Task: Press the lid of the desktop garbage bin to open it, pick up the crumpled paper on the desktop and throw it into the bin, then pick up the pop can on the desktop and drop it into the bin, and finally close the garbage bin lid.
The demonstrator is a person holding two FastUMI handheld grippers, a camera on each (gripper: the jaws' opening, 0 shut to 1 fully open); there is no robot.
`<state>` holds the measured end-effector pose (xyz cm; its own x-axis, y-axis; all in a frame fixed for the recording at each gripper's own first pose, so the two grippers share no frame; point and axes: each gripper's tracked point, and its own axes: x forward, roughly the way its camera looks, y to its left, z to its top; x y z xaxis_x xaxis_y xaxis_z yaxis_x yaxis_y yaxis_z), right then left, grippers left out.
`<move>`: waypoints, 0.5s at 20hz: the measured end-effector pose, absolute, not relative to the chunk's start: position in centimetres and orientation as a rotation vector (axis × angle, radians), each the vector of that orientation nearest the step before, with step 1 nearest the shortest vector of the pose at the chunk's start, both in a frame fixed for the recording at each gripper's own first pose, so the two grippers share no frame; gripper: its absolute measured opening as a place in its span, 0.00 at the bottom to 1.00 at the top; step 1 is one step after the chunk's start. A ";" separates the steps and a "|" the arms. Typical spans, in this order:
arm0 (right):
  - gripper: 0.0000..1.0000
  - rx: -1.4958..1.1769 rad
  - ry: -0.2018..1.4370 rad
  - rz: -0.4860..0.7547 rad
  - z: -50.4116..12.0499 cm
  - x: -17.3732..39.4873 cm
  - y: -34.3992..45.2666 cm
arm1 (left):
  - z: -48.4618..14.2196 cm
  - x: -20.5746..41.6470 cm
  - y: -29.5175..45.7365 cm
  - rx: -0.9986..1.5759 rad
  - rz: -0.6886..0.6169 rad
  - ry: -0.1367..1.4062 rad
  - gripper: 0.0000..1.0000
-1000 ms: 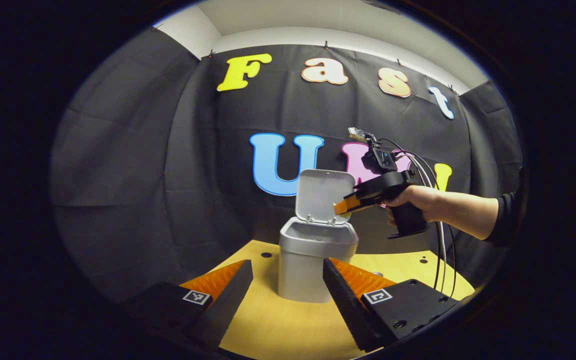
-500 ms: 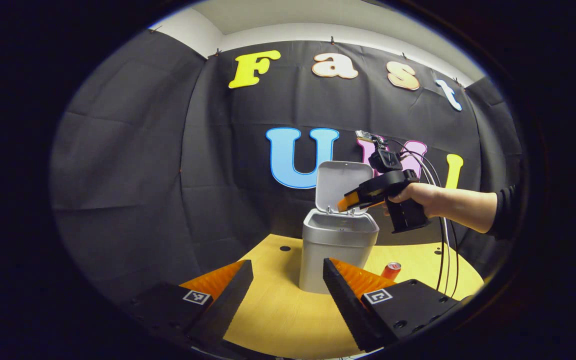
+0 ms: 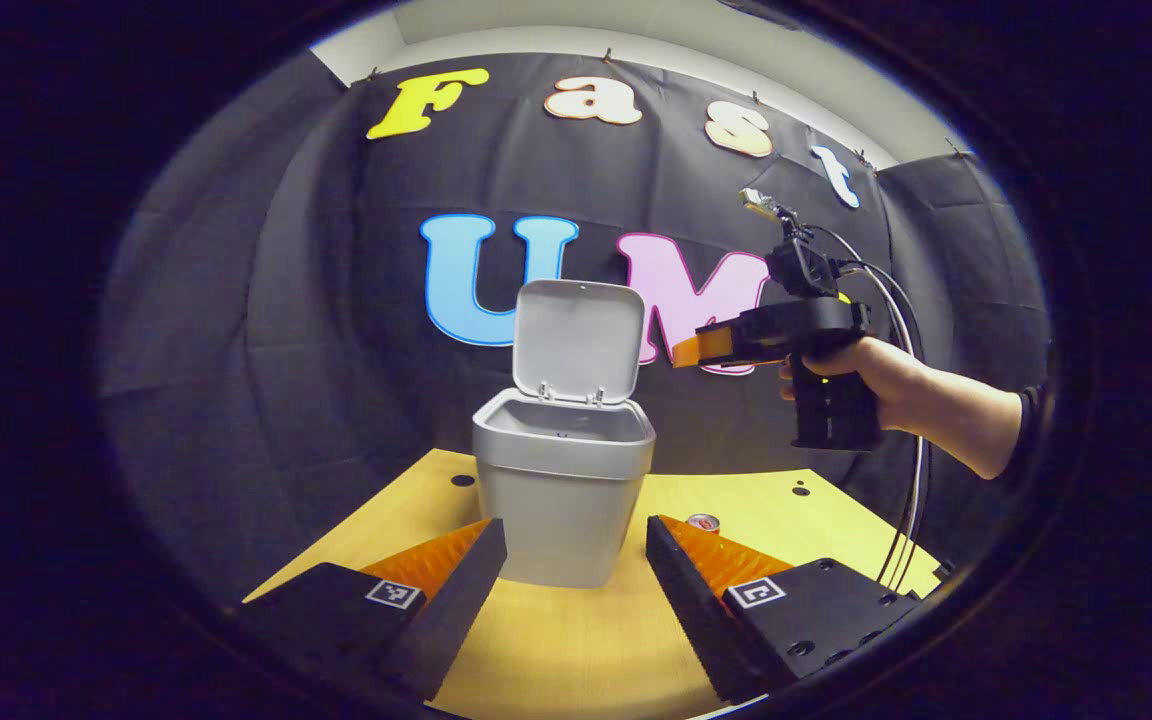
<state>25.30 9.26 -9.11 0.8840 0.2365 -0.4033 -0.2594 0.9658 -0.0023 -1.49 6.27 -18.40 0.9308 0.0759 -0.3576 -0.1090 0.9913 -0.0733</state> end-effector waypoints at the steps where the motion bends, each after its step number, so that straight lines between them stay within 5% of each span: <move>1: 0.99 -0.047 0.383 0.205 -8.9 24.6 6.8 | -19.4 -0.5 5.4 -0.075 0.077 0.366 0.95; 10: 0.99 -0.155 0.242 -0.065 -12.5 15.3 -8.9 | -31.8 7.5 -4.0 -0.085 -0.114 0.426 0.95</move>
<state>15.35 -8.92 -12.50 0.9688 -0.0828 -0.2336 0.0454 0.9859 -0.1609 7.52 -3.96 -31.85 0.9046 -0.1276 -0.4068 0.0921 0.9901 -0.1057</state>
